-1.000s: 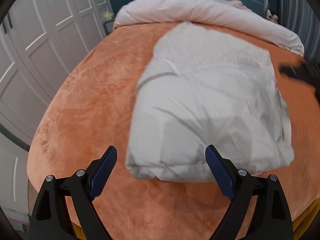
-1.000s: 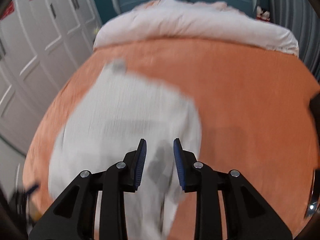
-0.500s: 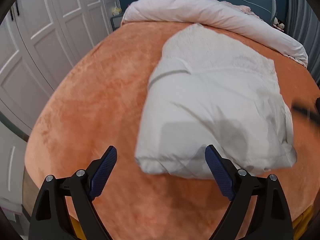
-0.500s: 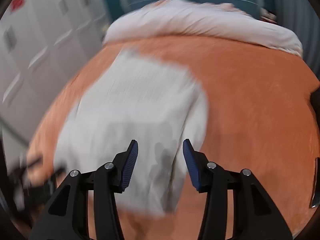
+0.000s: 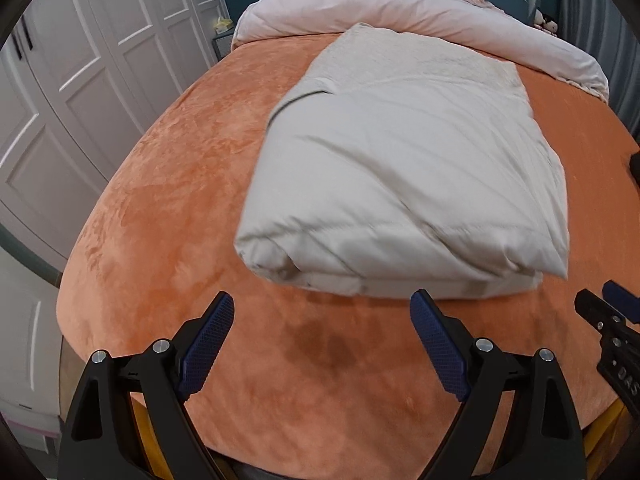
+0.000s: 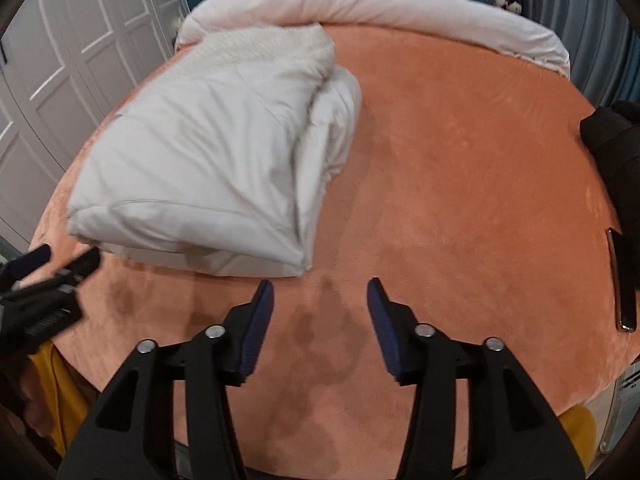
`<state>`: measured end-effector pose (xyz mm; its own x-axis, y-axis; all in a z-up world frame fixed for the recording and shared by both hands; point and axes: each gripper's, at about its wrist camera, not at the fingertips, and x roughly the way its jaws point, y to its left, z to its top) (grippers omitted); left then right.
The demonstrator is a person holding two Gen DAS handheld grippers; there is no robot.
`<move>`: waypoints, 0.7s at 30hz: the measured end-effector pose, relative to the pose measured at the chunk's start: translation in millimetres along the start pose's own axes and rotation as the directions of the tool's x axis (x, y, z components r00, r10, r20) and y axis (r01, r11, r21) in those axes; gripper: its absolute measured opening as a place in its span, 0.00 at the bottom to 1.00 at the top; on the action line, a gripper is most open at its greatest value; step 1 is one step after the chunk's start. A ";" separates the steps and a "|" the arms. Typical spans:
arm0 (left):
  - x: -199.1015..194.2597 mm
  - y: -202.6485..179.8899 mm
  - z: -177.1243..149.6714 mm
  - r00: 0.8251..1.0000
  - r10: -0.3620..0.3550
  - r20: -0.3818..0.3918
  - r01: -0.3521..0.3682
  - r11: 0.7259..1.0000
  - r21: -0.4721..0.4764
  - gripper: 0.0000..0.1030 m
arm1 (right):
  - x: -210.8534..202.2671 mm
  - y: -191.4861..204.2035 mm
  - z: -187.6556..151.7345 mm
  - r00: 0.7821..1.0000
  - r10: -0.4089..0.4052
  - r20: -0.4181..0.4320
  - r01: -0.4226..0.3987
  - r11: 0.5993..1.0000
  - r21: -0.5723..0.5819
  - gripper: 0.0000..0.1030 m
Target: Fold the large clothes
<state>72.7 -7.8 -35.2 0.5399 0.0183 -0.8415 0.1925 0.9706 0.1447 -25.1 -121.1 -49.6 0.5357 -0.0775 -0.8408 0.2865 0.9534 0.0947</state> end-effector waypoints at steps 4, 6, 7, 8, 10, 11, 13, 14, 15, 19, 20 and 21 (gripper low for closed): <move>-3.4 -6.4 -9.8 1.000 -0.008 -0.002 0.008 1.000 -0.004 0.86 | -9.8 -7.2 -7.0 0.999 -0.010 0.036 0.010 1.000 0.003 0.60; -3.4 -10.5 -13.8 1.000 0.006 0.002 -0.006 1.000 0.002 0.86 | -8.6 -7.4 -11.1 0.999 -0.023 0.046 0.023 1.000 -0.001 0.61; -3.5 -12.4 -16.0 1.000 0.013 0.007 -0.013 1.000 0.003 0.86 | -5.0 -7.4 -10.9 0.998 -0.030 0.047 0.030 1.000 0.000 0.61; -3.6 -13.7 -17.5 1.000 0.011 0.010 -0.011 1.000 0.002 0.86 | -4.6 -10.9 -12.5 0.999 -0.029 0.045 0.029 1.000 0.005 0.62; -4.6 -15.4 -20.8 1.000 0.006 0.015 -0.006 1.000 -0.001 0.86 | -5.6 -16.8 -16.4 0.998 -0.035 0.045 0.034 0.999 0.017 0.63; -4.5 -14.7 -21.2 1.000 0.003 0.016 -0.003 1.000 -0.001 0.86 | -6.5 -15.8 -18.4 0.998 -0.033 0.046 0.032 0.999 0.021 0.63; -4.8 -16.6 -23.6 1.000 -0.002 0.018 0.002 1.000 -0.002 0.86 | -5.5 -13.7 -20.6 0.998 -0.036 0.048 0.035 0.999 0.023 0.64; -5.3 -17.3 -24.0 1.000 -0.004 0.019 0.005 1.000 -0.003 0.86 | -6.6 -11.1 -23.5 0.998 -0.035 0.049 0.034 0.999 0.019 0.64; -5.4 -18.1 -24.5 1.000 -0.008 0.019 0.008 1.000 -0.004 0.86 | -7.3 -8.5 -25.8 0.998 -0.031 0.048 0.030 0.999 0.014 0.64; -6.1 -20.6 -27.6 1.000 -0.012 0.022 0.012 1.000 -0.008 0.86 | -7.1 -4.8 -27.4 0.998 -0.035 0.051 0.035 0.999 0.002 0.64; -5.8 -20.8 -28.5 1.000 -0.015 0.023 0.015 1.000 -0.009 0.86 | -6.9 -4.1 -27.6 0.998 -0.034 0.050 0.034 0.999 0.000 0.64; -5.4 -21.4 -29.3 1.000 -0.014 0.023 0.014 1.000 -0.006 0.86 | -6.3 -3.4 -27.6 0.998 -0.036 0.050 0.036 0.999 -0.001 0.64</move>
<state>41.6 -21.6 -49.0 0.5556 -0.0004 -0.8315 0.1950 0.9722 0.1299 -51.4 -115.8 -59.4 0.5640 -0.1265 -0.8160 0.3052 0.9502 0.0637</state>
